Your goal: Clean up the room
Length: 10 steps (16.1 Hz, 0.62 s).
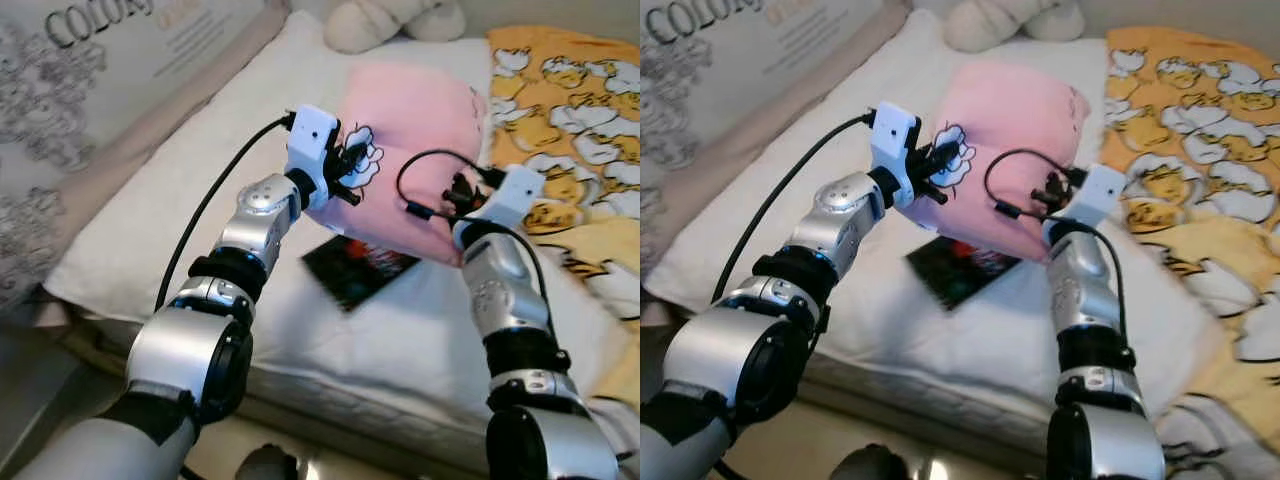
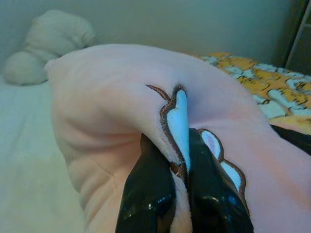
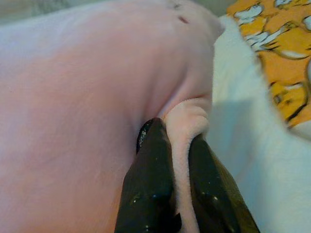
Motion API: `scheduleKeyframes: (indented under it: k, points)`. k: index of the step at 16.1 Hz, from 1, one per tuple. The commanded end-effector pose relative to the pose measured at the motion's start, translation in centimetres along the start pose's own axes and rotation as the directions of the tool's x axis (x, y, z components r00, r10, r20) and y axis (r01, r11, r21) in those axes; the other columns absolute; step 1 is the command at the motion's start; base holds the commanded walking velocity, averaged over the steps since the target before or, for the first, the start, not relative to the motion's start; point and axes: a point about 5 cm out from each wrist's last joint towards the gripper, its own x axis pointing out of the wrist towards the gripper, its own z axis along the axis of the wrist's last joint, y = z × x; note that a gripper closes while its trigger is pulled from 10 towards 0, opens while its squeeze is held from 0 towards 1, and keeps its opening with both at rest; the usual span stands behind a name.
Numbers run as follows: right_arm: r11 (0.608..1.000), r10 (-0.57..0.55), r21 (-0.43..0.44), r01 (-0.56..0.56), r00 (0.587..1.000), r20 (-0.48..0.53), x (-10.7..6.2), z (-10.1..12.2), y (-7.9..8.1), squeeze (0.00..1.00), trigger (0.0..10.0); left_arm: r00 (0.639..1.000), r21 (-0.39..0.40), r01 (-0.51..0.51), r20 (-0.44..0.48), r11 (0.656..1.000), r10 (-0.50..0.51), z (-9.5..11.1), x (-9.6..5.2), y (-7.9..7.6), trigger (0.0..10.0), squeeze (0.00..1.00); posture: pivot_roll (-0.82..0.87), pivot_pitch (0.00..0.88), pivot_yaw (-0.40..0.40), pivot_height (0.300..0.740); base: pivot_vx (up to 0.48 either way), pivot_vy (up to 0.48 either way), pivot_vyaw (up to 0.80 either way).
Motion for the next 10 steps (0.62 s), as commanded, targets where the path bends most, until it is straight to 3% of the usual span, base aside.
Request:
scheduleKeyframes:
  k: [1,6,10]
  points:
    - [0.999,-0.002,-0.036,0.003,0.999,0.045,-0.02,0.83,0.05,0.0,10.0,0.999,0.031,-0.023,0.038,0.999,0.022,0.74,-0.07,0.44,10.0,0.0,0.01,0.0,0.03,0.74,0.0,0.48,-0.78]
    - [0.997,0.006,-0.075,-0.002,0.999,0.05,0.19,1.09,0.3,0.0,10.0,0.998,0.022,-0.053,0.034,0.998,0.052,0.65,0.05,0.45,10.0,0.0,0.01,0.0,0.03,0.74,0.0,0.48,-0.79]
    - [0.994,0.017,-0.104,-0.013,0.999,0.037,0.29,0.96,0.51,0.0,10.0,0.997,-0.002,-0.065,0.038,0.998,0.065,0.62,0.3,0.12,10.0,0.0,0.01,0.0,0.022,0.74,0.0,0.48,-0.1]
